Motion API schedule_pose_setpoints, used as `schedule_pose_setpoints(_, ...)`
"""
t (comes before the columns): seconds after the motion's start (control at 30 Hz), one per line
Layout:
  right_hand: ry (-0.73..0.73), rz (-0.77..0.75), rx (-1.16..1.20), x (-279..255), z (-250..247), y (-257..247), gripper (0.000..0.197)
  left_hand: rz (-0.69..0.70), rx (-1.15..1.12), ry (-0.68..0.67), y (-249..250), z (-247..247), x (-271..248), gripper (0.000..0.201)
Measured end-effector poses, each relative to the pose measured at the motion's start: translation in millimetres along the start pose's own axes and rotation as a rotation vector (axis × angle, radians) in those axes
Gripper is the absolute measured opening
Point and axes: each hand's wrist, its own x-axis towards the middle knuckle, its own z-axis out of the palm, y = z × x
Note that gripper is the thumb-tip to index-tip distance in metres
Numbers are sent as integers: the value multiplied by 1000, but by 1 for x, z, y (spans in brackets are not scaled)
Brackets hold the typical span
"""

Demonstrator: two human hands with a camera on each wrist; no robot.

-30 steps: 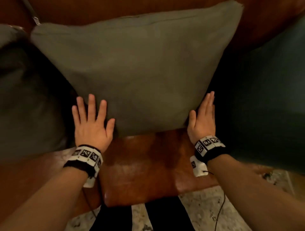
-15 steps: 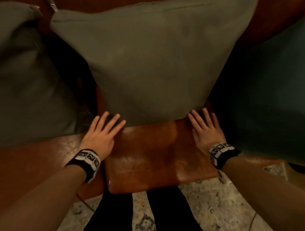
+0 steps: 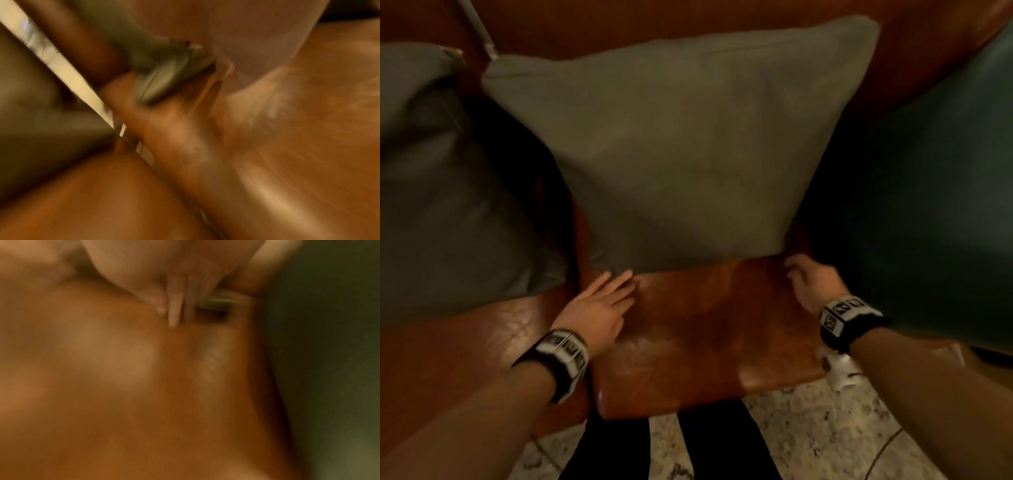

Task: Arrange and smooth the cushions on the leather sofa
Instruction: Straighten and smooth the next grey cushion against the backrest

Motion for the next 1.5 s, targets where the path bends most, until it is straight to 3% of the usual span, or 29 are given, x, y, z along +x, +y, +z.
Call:
schedule_pose_setpoints(0.07,259,378,538,5,-16,-10,20,-424,-512,205,9,-10,-15,49)
schedule_pose_setpoints(0.1,342,463,768,14,-21,-19,30,-644,-734,362,15,-22,-12,44)
schedule_pose_setpoints(0.17,307,562,1025,35,-35,-46,55,-948,-1105,636,24,-52,11,43)
schedule_pose_setpoints(0.27,175,657,1190,60,-41,-80,66,-1036,-1777,805,16,-88,62,81)
schedule_pose_setpoints(0.3,143,699,1224,62,-43,-87,73,-1126,-1861,810,9,-94,75,99)
schedule_pose_setpoints(0.33,126,725,1232,62,-43,-93,77,-1192,-1902,817,6,-104,84,104)
schedule_pose_setpoints(0.37,129,738,1223,60,-42,-95,78,-1210,-1904,845,5,-114,90,97)
schedule_pose_setpoints(0.47,189,724,1177,60,-38,-93,71,-1137,-1742,878,4,-131,91,70)
schedule_pose_setpoints(0.63,201,604,1098,54,-44,-95,61,-1083,-1608,763,1,-139,81,64)
schedule_pose_setpoints(0.73,189,562,999,58,-49,-87,59,-1013,-1535,819,-3,-148,80,53)
schedule_pose_setpoints(0.77,255,505,882,58,-55,-85,54,-986,-1480,857,-4,-151,78,50)
schedule_pose_setpoints(0.87,648,176,596,46,-100,-104,52,-918,-1059,1126,4,-182,62,57)
schedule_pose_setpoints(0.93,755,-190,427,40,-129,-137,52,-718,-668,1213,19,-217,61,60)
schedule_pose_setpoints(1.0,657,-480,186,59,-144,-173,49,-506,-410,1041,22,-248,81,58)
schedule_pose_setpoints(1.03,577,-547,58,72,-147,-188,50,-451,-332,914,21,-258,94,58)
schedule_pose_setpoints(1.1,421,-594,-186,98,-151,-201,54,-388,-206,676,8,-263,114,58)
schedule_pose_setpoints(1.2,368,-591,-383,128,-157,-173,57,-345,-39,524,-39,-247,110,61)
schedule_pose_setpoints(1.3,392,-391,-345,135,-168,-142,60,-446,1,479,-82,-242,83,62)
schedule_pose_setpoints(1.4,419,-226,-267,128,-177,-131,64,-481,1,465,-81,-256,69,61)
schedule_pose_setpoints(1.5,437,-270,-228,123,-180,-162,62,-455,-67,546,-48,-282,85,61)
